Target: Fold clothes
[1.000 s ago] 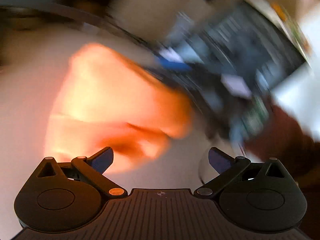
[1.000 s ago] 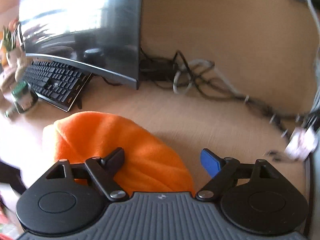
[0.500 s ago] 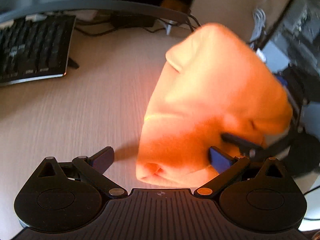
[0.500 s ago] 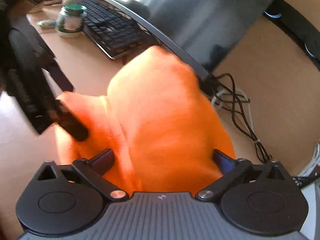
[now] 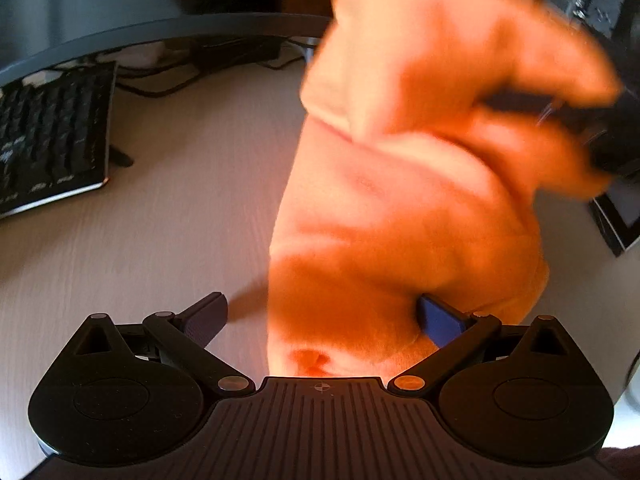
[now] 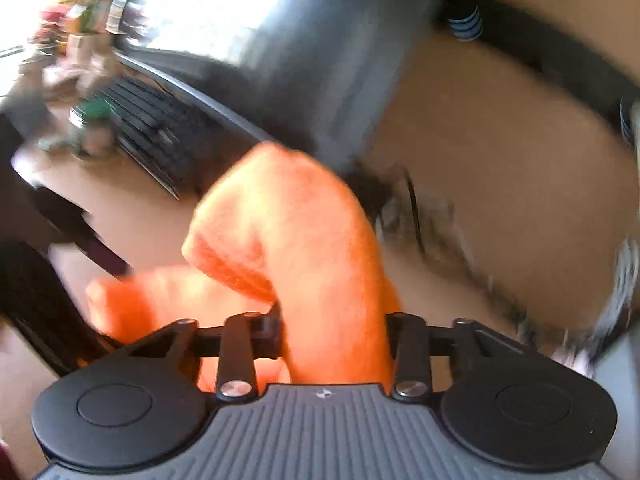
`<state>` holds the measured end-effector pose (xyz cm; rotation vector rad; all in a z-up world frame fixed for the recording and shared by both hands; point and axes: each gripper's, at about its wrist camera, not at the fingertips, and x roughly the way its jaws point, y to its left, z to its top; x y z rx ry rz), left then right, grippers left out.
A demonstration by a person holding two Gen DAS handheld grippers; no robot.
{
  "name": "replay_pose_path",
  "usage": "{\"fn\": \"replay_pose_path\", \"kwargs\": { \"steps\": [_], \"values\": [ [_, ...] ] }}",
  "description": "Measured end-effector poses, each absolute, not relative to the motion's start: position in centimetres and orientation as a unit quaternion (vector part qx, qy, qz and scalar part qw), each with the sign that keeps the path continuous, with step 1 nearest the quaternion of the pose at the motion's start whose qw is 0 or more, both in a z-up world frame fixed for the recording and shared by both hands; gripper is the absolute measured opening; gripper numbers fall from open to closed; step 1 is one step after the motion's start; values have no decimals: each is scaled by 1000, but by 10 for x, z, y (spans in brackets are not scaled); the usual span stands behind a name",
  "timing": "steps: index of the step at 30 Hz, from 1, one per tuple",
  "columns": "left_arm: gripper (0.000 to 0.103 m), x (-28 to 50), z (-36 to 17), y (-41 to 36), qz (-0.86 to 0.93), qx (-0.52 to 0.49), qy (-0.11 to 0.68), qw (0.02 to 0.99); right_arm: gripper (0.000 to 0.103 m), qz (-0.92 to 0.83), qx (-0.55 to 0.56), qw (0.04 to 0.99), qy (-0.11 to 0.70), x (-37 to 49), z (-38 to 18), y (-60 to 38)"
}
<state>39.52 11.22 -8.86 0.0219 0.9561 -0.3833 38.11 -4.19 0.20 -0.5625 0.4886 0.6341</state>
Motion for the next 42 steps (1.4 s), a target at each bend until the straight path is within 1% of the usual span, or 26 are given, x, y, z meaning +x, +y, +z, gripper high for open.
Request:
{"fn": "replay_pose_path", "kwargs": {
  "steps": [3, 5, 7, 8, 9, 10, 12, 14, 17, 19, 22, 28, 29, 30, 32, 35, 37, 40, 42],
  "values": [
    [103, 395, -87, 119, -194, 4, 457, 868, 33, 334, -360, 851, 187, 347, 12, -28],
    [103, 394, -86, 125, -201, -4, 458, 866, 33, 344, -406, 825, 191, 325, -10, -19],
    [101, 393, -85, 131, -209, -13, 459, 864, 34, 334, -463, 801, 181, 308, -44, -11],
    [100, 392, -84, 135, -212, -17, 459, 862, 36, 324, -492, 789, 173, 300, -63, -7],
    [100, 391, -82, 140, -215, -23, 460, 861, 41, 315, -518, 778, 162, 292, -80, -4],
    [100, 386, -77, 151, -214, -35, 462, 860, 42, 308, -531, 775, 150, 287, -88, 0],
    [100, 376, -62, 176, -211, -71, 462, 859, 45, 301, -535, 776, 146, 284, -93, 6],
    [100, 368, -42, 201, -217, -132, 449, 857, 50, 297, -547, 770, 142, 281, -98, 12],
    [100, 360, -18, 216, -265, -225, 416, 841, 52, 291, -570, 758, 128, 277, -110, 15],
    [100, 360, -9, 215, -299, -276, 403, 820, 53, 292, -562, 762, 134, 278, -108, 15],
    [100, 371, -29, 198, -305, -318, 440, 783, 54, 297, -545, 769, 150, 282, -101, 14],
    [99, 413, -47, 186, -310, -419, 427, 739, 56, 297, -529, 779, 159, 283, -94, 7],
    [99, 420, -49, 184, -310, -435, 424, 731, 58, 293, -526, 783, 160, 284, -93, 5],
    [99, 425, -49, 182, -314, -444, 419, 727, 60, 288, -522, 786, 161, 284, -91, 3],
    [99, 429, -38, 181, -325, -430, 403, 739, 62, 280, -519, 791, 164, 285, -91, 0],
    [99, 420, -42, 190, -289, -392, 423, 764, 65, 282, -547, 772, 158, 280, -104, 1],
    [99, 407, -41, 205, -267, -384, 419, 778, 65, 288, -555, 765, 155, 282, -106, 4],
    [99, 388, -23, 218, -274, -384, 381, 795, 65, 296, -558, 760, 153, 290, -103, 8],
    [100, 384, -13, 219, -291, -390, 360, 796, 68, 302, -548, 763, 162, 293, -96, 13]
  ]
}}
